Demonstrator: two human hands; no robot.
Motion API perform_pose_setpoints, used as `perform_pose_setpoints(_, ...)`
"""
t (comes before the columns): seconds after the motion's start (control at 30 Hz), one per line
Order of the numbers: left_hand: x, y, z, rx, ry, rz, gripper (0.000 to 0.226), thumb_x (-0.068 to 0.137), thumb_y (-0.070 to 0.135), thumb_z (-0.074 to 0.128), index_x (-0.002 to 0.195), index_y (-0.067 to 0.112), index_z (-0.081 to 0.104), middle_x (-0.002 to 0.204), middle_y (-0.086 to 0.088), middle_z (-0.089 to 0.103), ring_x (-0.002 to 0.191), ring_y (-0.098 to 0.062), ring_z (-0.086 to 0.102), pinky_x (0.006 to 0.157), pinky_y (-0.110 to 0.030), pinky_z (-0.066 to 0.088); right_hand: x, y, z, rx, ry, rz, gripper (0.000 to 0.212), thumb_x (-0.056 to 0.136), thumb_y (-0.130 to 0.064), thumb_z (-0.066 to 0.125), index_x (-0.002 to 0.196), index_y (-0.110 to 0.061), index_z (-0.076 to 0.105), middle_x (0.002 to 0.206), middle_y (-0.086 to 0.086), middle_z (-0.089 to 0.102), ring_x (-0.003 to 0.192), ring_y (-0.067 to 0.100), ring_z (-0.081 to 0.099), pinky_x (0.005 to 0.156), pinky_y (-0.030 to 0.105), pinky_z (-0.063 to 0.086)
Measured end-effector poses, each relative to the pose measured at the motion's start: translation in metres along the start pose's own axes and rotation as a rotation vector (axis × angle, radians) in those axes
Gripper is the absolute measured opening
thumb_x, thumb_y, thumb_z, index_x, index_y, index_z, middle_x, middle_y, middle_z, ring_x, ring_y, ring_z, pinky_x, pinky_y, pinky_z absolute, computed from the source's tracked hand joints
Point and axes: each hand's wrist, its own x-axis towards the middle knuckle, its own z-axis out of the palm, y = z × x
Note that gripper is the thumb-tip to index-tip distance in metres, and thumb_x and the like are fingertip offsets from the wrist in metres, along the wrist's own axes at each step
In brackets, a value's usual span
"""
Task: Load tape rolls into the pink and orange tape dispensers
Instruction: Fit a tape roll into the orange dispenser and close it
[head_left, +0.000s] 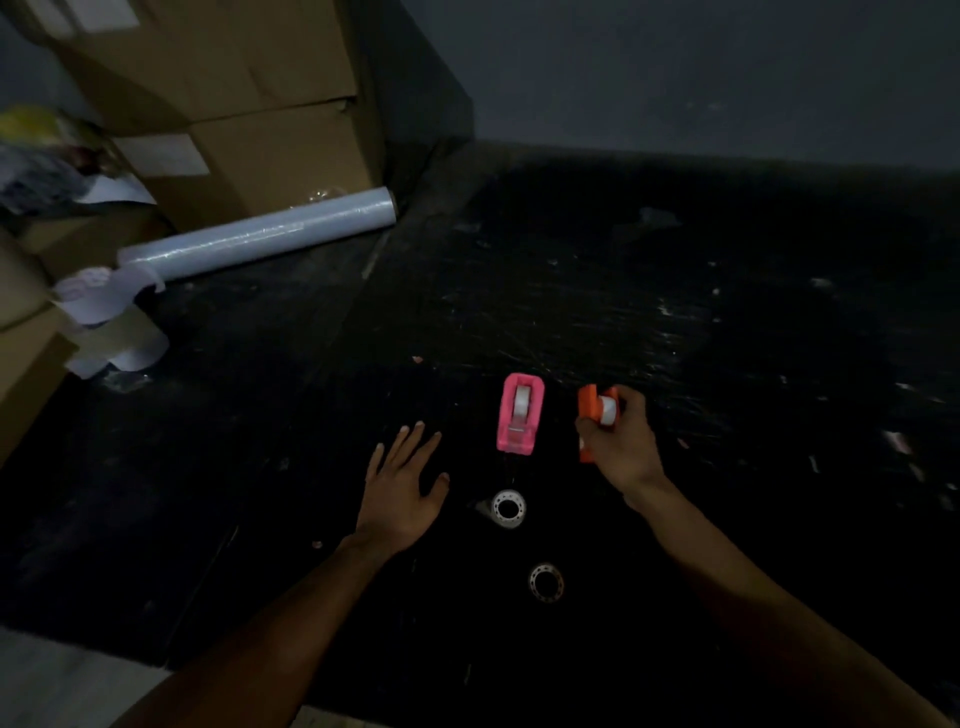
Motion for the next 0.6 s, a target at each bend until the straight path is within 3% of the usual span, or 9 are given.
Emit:
perform_pose_setpoints(0.07, 0.004, 0.013, -0.008, -0.139, -0.038, -0.075, 0.06, 0.088, 0.034, 0.052, 0.146, 0.025, 0.035, 0.158, -0.001, 0.026, 0.147, -0.016, 0.016, 0.121, -0.043, 0.006, -0.011, 0.0, -0.005, 0.088, -0.111, -0.032, 0.067, 0.085, -0.013, 0.068, 0.141, -0.022, 0.033, 0.119, 0.004, 0.056, 0.097, 0.017, 0.057, 0.08, 0.03, 0.046)
perform_pose_setpoints(0.2, -0.002, 0.058, -0.021, -0.495, 0.021, -0.005, 0.055, 0.09, 0.013, 0.059, 0.14, 0.031, 0.044, 0.144, -0.001, 0.047, 0.131, -0.014, 0.045, 0.112, -0.032, 0.034, -0.033, -0.003, -0.016, 0.221, -0.316, -0.08, 0.066, 0.083, -0.012, 0.072, 0.138, -0.029, 0.039, 0.123, 0.0, 0.056, 0.1, 0.009, 0.059, 0.081, 0.023, 0.05)
perform_pose_setpoints(0.27, -0.007, 0.083, -0.027, -0.654, -0.071, 0.035, 0.053, 0.091, 0.011, 0.058, 0.135, 0.038, 0.047, 0.137, 0.005, 0.054, 0.123, -0.007, 0.051, 0.106, -0.03, 0.041, -0.043, -0.01, -0.022, 0.27, -0.4, -0.034, 0.062, 0.081, -0.016, 0.074, 0.134, -0.031, 0.044, 0.121, -0.002, 0.058, 0.1, 0.009, 0.06, 0.08, 0.024, 0.052)
perform_pose_setpoints(0.4, -0.015, 0.115, -0.04, -0.921, -0.21, -0.029, 0.045, 0.096, 0.013, 0.054, 0.132, 0.039, 0.05, 0.128, 0.008, 0.059, 0.111, -0.002, 0.058, 0.087, -0.033, 0.057, -0.054, -0.012, -0.033, 0.389, -0.549, 0.094, 0.057, 0.084, -0.022, 0.072, 0.134, -0.037, 0.049, 0.126, -0.003, 0.058, 0.112, 0.018, 0.061, 0.094, 0.039, 0.052)
perform_pose_setpoints(0.47, -0.023, 0.119, -0.044, -0.979, -0.261, -0.06, 0.04, 0.097, 0.014, 0.052, 0.129, 0.037, 0.053, 0.124, 0.005, 0.06, 0.108, -0.006, 0.06, 0.08, -0.028, 0.058, -0.059, -0.008, -0.038, 0.459, -0.604, 0.134, 0.05, 0.088, -0.018, 0.066, 0.131, -0.039, 0.052, 0.126, -0.003, 0.062, 0.112, 0.02, 0.064, 0.091, 0.038, 0.053)
perform_pose_setpoints(0.6, -0.037, 0.118, -0.043, -1.033, -0.358, -0.119, 0.033, 0.096, 0.021, 0.055, 0.124, 0.038, 0.057, 0.123, -0.001, 0.063, 0.107, -0.02, 0.065, 0.082, -0.033, 0.059, -0.067, 0.004, -0.043, 0.5, -0.685, 0.166, 0.055, 0.09, -0.009, 0.061, 0.137, -0.035, 0.049, 0.127, 0.0, 0.064, 0.111, 0.019, 0.066, 0.09, 0.038, 0.053)
